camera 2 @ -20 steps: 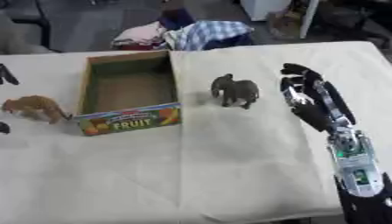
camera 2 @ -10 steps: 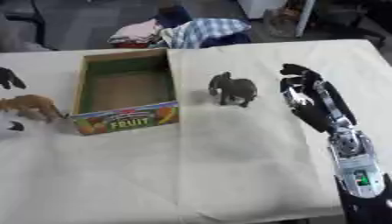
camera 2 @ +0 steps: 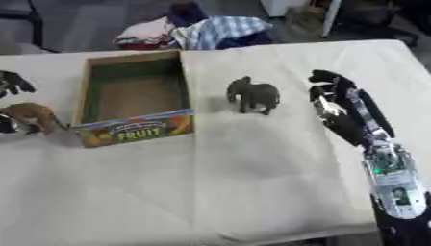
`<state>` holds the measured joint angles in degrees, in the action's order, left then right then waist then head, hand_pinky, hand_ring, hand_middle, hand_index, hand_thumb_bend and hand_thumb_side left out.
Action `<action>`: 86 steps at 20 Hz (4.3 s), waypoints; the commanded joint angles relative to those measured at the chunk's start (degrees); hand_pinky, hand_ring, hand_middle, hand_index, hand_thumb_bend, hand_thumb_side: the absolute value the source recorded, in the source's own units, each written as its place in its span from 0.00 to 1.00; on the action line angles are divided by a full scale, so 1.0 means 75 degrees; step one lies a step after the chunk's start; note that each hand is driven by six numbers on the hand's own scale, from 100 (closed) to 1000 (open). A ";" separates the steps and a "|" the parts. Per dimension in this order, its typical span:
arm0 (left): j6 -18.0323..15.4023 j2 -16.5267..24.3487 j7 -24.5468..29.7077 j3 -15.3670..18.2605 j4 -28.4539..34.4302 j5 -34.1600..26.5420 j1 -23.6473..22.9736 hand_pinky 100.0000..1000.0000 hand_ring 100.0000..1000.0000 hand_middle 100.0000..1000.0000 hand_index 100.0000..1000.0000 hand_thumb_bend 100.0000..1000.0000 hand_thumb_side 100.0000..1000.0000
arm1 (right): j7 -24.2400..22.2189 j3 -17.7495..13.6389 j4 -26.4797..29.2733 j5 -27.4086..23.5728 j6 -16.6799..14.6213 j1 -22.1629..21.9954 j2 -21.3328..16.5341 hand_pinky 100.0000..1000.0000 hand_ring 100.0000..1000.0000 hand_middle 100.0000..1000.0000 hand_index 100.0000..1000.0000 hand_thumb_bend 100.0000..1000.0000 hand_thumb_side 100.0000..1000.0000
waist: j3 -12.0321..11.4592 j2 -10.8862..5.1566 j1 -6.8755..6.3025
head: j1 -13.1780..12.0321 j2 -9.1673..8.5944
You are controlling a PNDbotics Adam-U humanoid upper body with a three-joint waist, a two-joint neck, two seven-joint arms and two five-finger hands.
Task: Pick up objects on the table and place them in the box.
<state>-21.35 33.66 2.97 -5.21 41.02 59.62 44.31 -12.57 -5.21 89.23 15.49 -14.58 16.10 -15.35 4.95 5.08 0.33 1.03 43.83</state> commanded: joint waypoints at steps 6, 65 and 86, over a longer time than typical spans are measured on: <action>0.0028 0.0141 0.0332 0.0117 0.0159 -0.0100 0.0198 0.62 0.32 0.27 0.39 0.31 0.00 | -0.0012 -0.0005 0.0055 -0.0043 0.0006 0.0097 -0.0056 0.66 0.74 0.77 0.89 0.00 0.69 | 0.0018 -0.0085 -0.0013 | -0.0029 0.0039; 0.0663 0.0484 0.1901 -0.0387 0.6483 -0.6544 -0.1742 0.83 0.58 0.61 0.75 0.34 0.61 | -0.0756 0.1206 -0.2382 -0.0028 -0.0746 0.2495 -0.2100 0.70 0.80 0.83 0.92 0.00 0.67 | -0.0421 -0.0396 0.0107 | 0.0183 0.0039; 0.2007 -0.1083 0.0760 0.0556 0.7893 -0.7992 -0.4361 0.86 0.52 0.56 0.71 0.17 0.76 | -0.0650 0.1127 -0.7237 0.4935 -0.1831 0.4561 -0.0887 0.85 0.92 0.90 0.96 0.01 0.76 | -0.0971 -0.0505 0.0110 | 0.0444 0.0039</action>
<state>-6.59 25.02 8.68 -1.78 99.25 -0.16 11.09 -18.10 3.81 35.22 50.63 -28.20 48.78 -21.58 -2.29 2.04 1.24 4.20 43.84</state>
